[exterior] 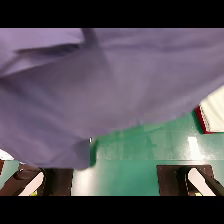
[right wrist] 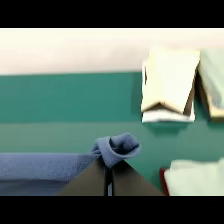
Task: Fold the shirts.
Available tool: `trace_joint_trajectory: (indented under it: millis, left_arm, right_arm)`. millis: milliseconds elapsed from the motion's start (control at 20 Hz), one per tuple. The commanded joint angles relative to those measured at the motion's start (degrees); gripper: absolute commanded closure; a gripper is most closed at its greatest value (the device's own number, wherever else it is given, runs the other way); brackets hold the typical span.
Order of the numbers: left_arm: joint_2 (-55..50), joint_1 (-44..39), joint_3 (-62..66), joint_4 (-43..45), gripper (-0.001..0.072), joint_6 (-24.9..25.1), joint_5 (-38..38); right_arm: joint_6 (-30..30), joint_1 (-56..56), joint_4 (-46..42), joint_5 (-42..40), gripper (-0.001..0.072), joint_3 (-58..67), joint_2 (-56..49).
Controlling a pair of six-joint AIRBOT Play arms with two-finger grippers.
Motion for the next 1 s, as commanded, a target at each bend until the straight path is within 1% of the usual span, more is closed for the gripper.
trace_joint_trajectory:
  millis: [0, 50, 150, 250, 300, 400, 500, 600, 750, 800, 850, 950]
  left_arm:
    - [-5.03, 0.04, -9.49, 0.09, 0.0686, -0.22, -6.45]
    - [-8.22, 0.04, -12.07, 0.09, 0.0686, -0.22, -8.76]
    - [-14.71, 0.04, -16.72, 0.07, 0.0685, -0.17, -10.84]
    - [-21.73, 0.04, -20.39, 0.13, 0.0685, -0.20, -10.58]
    - [-25.59, 0.04, -21.38, 0.09, 0.0685, -0.17, -10.27]
    - [-32.63, 0.04, -21.70, 0.09, 0.0684, -0.04, -9.27]
    - [-38.69, 0.07, -21.70, 0.11, 0.0684, 0.33, -6.01]
    - [-42.71, 0.07, -21.68, 0.15, 0.0685, 1.90, -0.04]
    - [-44.46, 0.07, -21.68, 0.22, 0.0685, 1.90, 6.91]
    - [-44.44, 0.07, -21.55, 0.20, 0.0685, 2.32, 7.58]
    - [-44.41, 0.07, -21.51, 0.35, 0.0685, 3.96, 6.97]
    - [-44.44, 0.07, -21.51, 1.95, 0.0685, 6.38, 1.40]
  right_arm:
    - [0.72, -0.63, -0.20, 1.84, 0.0693, -11.19, -2.23]
    - [0.72, 0.22, -0.83, 2.34, 0.0693, -14.56, -4.02]
    - [0.72, 5.05, -6.86, 3.37, 0.0693, -19.96, -9.18]
    - [0.72, 11.54, -13.29, 3.28, 0.0693, -23.93, -15.47]
    - [0.72, 14.36, -15.10, 2.43, 0.0693, -25.07, -19.19]
    - [0.72, 18.25, -15.96, -0.96, 0.0693, -25.35, -26.53]
    - [0.72, 20.37, -15.93, -5.53, 0.0693, -23.30, -33.27]
    - [0.70, 21.27, -15.76, -8.70, 0.0693, -18.16, -39.52]
    - [0.68, 21.24, -15.74, -10.47, 0.0692, -9.70, -46.14]
    - [0.66, 21.22, -15.76, -9.88, 0.0693, -7.43, -47.45]
    - [0.42, 21.11, -15.78, -8.66, 0.0692, -5.92, -48.19]
    - [-1.77, 21.14, -15.96, -5.49, 0.0693, -6.51, -47.89]
